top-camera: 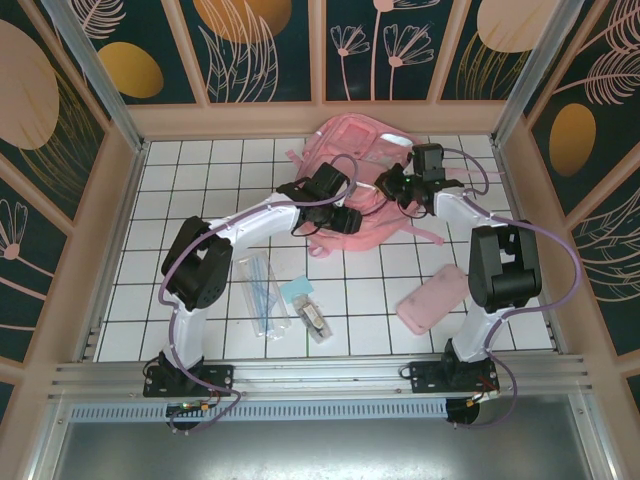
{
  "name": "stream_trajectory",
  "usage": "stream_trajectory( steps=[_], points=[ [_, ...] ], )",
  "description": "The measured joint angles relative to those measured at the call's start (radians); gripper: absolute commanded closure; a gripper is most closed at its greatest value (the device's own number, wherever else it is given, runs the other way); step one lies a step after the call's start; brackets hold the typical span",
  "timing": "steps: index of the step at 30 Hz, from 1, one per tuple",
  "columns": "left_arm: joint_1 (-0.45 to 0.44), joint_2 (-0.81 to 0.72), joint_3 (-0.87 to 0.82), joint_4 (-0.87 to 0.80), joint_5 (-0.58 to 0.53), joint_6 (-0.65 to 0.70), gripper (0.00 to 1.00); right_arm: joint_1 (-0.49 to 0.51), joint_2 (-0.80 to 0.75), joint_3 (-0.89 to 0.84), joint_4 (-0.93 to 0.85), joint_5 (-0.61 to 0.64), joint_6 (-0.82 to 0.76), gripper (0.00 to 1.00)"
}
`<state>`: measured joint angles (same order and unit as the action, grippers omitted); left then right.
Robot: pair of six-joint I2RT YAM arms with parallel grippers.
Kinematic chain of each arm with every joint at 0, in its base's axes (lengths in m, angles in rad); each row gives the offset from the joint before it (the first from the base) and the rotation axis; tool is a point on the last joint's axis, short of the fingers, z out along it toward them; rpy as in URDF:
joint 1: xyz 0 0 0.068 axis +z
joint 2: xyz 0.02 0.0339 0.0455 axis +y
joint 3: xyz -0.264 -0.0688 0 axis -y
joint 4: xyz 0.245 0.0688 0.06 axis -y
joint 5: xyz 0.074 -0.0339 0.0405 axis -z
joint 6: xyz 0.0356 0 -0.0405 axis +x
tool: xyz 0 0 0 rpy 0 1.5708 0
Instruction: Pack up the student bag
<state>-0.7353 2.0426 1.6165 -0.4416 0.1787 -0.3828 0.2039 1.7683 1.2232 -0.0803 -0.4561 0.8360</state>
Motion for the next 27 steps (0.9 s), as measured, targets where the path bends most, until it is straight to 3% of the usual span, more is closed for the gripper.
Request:
stream_trajectory(
  steps=[6, 14, 17, 22, 27],
  points=[
    [0.0, 0.047, 0.071, -0.032, 0.03, 0.003, 0.45, 0.001, 0.0, 0.019, 0.0, -0.01, 0.01, 1.0],
    [-0.003, 0.082, 0.141, -0.07, -0.003, 0.032, 0.39, -0.002, 0.0, 0.019, 0.012, -0.01, 0.016, 1.0],
    [-0.003, 0.092, 0.165, -0.079, -0.003, 0.038, 0.46, -0.004, 0.0, 0.019, 0.024, -0.01, 0.019, 1.0],
    [0.003, 0.108, 0.171, -0.078, 0.025, 0.044, 0.73, -0.011, 0.0, 0.019, 0.024, -0.01, 0.019, 1.0],
    [0.003, 0.109, 0.164, -0.073, 0.04, 0.066, 0.75, -0.012, 0.0, 0.019, 0.024, -0.014, 0.02, 1.0]
  ],
)
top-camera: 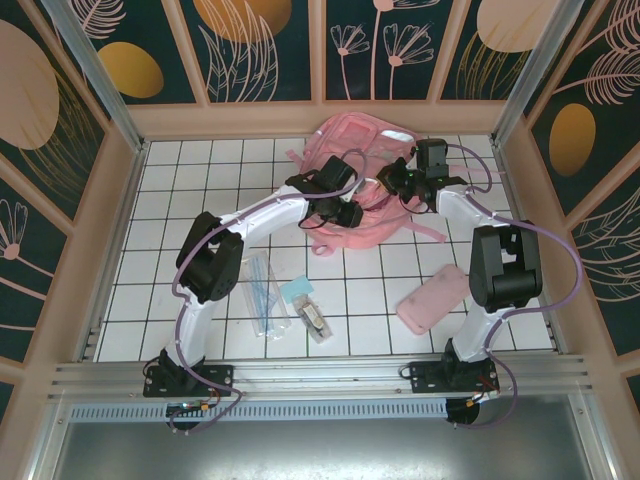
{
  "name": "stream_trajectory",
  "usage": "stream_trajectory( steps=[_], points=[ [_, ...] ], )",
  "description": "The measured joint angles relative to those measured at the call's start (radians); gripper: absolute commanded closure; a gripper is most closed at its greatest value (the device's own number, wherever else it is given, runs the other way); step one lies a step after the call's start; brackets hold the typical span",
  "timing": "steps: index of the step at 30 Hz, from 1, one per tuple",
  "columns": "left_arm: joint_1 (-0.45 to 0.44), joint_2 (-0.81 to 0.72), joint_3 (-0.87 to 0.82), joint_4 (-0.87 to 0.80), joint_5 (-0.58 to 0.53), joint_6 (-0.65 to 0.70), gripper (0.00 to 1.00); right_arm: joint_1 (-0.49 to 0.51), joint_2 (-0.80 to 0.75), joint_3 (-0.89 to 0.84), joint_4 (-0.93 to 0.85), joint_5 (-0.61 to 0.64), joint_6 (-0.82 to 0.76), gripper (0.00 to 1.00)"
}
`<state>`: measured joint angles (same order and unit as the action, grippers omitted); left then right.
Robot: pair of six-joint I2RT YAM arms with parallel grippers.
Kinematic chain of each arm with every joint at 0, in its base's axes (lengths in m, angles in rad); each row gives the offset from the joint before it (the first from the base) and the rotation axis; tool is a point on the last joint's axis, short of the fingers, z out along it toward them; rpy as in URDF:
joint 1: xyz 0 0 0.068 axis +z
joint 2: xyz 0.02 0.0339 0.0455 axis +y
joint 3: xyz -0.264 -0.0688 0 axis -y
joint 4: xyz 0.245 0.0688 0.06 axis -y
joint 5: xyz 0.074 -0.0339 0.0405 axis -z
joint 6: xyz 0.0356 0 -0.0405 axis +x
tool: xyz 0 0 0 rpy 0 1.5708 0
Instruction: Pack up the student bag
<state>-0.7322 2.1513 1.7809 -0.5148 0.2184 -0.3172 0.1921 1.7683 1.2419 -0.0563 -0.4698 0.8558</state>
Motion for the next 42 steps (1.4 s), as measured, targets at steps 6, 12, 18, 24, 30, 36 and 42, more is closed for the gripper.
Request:
stream_trajectory(
  steps=[6, 12, 18, 24, 30, 36, 42],
  points=[
    [0.0, 0.0, -0.011, 0.014, 0.0, 0.018, 0.65, 0.0, 0.01, 0.001, 0.002, -0.005, 0.016, 1.0],
    [-0.006, 0.029, 0.044, -0.028, -0.05, 0.042, 0.94, 0.0, 0.015, 0.008, 0.007, -0.006, 0.018, 1.0],
    [-0.016, 0.032, 0.048, -0.031, -0.071, 0.077, 1.0, 0.0, 0.015, 0.009, 0.006, -0.006, 0.016, 1.0],
    [-0.016, 0.028, 0.045, -0.045, -0.09, 0.111, 0.96, 0.001, 0.015, 0.009, -0.001, -0.003, -0.003, 1.0],
    [-0.016, 0.027, 0.104, -0.158, -0.124, 0.178, 1.0, 0.008, 0.015, 0.018, -0.024, 0.003, -0.047, 1.0],
    [-0.013, 0.036, 0.212, -0.282, -0.163, 0.219, 1.0, 0.016, 0.015, 0.04, -0.05, 0.026, -0.098, 1.0],
    [-0.001, 0.055, 0.226, -0.336, -0.204, 0.259, 1.0, 0.025, 0.015, 0.04, -0.058, 0.041, -0.127, 1.0]
  ],
)
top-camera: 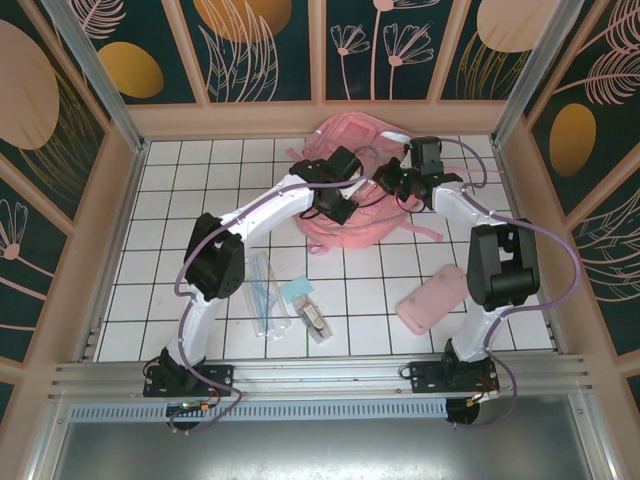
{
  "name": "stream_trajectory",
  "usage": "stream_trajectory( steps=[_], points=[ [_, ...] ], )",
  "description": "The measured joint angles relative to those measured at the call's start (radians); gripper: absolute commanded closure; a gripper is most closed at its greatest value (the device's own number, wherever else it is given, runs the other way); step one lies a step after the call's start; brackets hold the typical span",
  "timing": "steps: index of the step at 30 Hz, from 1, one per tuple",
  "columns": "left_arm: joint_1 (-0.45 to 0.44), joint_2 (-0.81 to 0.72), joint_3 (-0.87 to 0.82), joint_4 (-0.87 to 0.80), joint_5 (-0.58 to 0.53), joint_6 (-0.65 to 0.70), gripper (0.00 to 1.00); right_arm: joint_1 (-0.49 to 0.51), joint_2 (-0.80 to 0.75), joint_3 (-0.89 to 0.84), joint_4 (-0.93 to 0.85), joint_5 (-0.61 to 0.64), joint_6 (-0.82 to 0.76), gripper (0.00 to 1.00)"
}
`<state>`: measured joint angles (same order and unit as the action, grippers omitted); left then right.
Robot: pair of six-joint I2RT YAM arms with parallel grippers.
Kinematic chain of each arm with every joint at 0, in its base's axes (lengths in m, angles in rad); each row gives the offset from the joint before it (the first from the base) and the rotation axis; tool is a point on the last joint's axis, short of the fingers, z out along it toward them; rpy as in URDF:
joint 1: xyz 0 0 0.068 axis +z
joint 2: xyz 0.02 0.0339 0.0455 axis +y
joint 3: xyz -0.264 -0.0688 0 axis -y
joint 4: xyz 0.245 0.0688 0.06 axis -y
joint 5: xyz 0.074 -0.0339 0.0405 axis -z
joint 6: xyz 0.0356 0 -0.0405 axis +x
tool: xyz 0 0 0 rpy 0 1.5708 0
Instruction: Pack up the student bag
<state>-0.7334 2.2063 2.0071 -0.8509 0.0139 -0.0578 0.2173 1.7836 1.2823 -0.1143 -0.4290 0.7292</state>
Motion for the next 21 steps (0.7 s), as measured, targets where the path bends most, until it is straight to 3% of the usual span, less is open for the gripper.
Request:
stream_trajectory(
  steps=[11, 17, 21],
  points=[
    [0.14, -0.033, -0.26, 0.158, -0.023, 0.005, 1.0, -0.008, 0.0, 0.0, -0.019, -0.013, -0.019, 1.0],
    [0.195, -0.101, -0.309, 0.202, -0.019, -0.006, 1.0, -0.024, 0.0, 0.0, -0.018, -0.034, -0.026, 1.0],
    [0.208, -0.137, -0.333, 0.219, 0.042, -0.036, 1.0, -0.032, 0.018, 0.013, -0.018, -0.048, -0.034, 1.0]
  ],
)
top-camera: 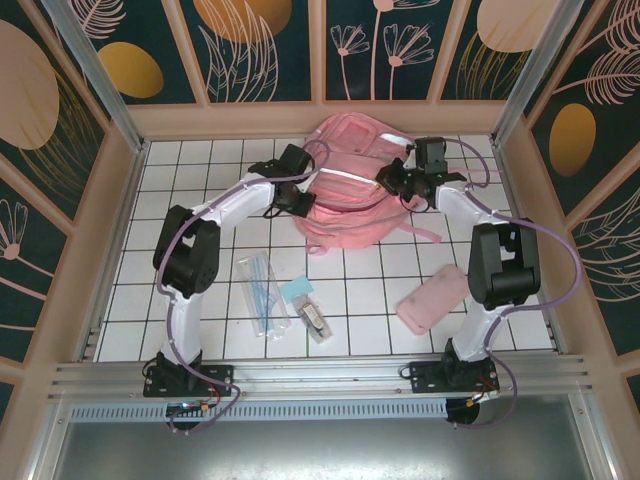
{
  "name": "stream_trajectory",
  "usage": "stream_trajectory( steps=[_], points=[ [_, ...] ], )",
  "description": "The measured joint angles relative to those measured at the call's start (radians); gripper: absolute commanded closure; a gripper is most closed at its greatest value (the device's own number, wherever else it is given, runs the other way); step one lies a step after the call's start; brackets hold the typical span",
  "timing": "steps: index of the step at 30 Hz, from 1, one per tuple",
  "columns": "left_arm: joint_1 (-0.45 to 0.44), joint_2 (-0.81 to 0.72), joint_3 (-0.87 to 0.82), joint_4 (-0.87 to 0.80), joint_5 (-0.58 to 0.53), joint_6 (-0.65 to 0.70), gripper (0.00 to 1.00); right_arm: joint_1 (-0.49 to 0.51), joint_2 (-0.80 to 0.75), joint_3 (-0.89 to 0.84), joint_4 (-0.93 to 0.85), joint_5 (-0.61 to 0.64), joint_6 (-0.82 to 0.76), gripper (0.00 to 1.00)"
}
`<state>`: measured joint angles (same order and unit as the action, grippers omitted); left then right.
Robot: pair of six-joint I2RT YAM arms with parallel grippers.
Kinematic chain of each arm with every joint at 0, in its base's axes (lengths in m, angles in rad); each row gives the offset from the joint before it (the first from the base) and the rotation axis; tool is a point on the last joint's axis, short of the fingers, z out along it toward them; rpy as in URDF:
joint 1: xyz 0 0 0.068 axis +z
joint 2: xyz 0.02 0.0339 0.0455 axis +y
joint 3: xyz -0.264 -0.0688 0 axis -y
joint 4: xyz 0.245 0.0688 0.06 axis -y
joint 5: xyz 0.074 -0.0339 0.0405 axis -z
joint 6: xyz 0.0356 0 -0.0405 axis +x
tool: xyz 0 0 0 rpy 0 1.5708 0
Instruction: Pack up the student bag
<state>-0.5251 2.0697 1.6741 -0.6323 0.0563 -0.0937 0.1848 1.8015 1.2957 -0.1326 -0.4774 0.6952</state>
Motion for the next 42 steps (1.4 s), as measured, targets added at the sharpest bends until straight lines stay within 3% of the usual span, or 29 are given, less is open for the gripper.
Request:
stream_trajectory(
  steps=[7, 9, 11, 15, 25, 31, 35, 37, 39, 42],
  points=[
    [-0.032, -0.122, -0.143, 0.082, 0.171, -0.101, 1.0, -0.016, 0.117, 0.145, -0.03, -0.026, -0.043, 0.98],
    [-0.062, -0.15, -0.166, 0.117, 0.232, -0.151, 1.0, -0.02, 0.154, 0.206, -0.029, -0.022, -0.056, 0.72],
    [-0.09, -0.156, -0.17, 0.152, 0.291, -0.2, 1.0, -0.024, 0.168, 0.238, -0.02, 0.001, -0.061, 0.53],
    [-0.132, -0.13, -0.143, 0.2, 0.376, -0.283, 1.0, -0.033, 0.121, 0.219, -0.003, 0.06, -0.064, 0.35],
    [-0.15, 0.056, 0.101, 0.215, 0.433, -0.365, 1.0, -0.034, -0.248, -0.09, 0.012, 0.08, -0.007, 0.32],
    [-0.153, 0.055, 0.092, 0.217, 0.426, -0.369, 1.0, -0.017, -0.247, -0.23, 0.055, 0.026, 0.064, 0.31],
    [-0.159, 0.041, 0.048, 0.229, 0.412, -0.371, 1.0, 0.019, -0.174, -0.235, 0.092, 0.003, 0.092, 0.32],
    [-0.161, 0.029, 0.023, 0.236, 0.401, -0.372, 1.0, 0.034, -0.137, -0.235, 0.114, -0.001, 0.102, 0.41],
    [-0.162, 0.015, -0.001, 0.24, 0.387, -0.372, 1.0, 0.039, -0.1, -0.235, 0.136, -0.011, 0.113, 0.69],
    [-0.162, -0.009, -0.041, 0.24, 0.356, -0.372, 1.0, 0.043, -0.053, -0.234, 0.164, -0.037, 0.147, 1.0]
  ],
)
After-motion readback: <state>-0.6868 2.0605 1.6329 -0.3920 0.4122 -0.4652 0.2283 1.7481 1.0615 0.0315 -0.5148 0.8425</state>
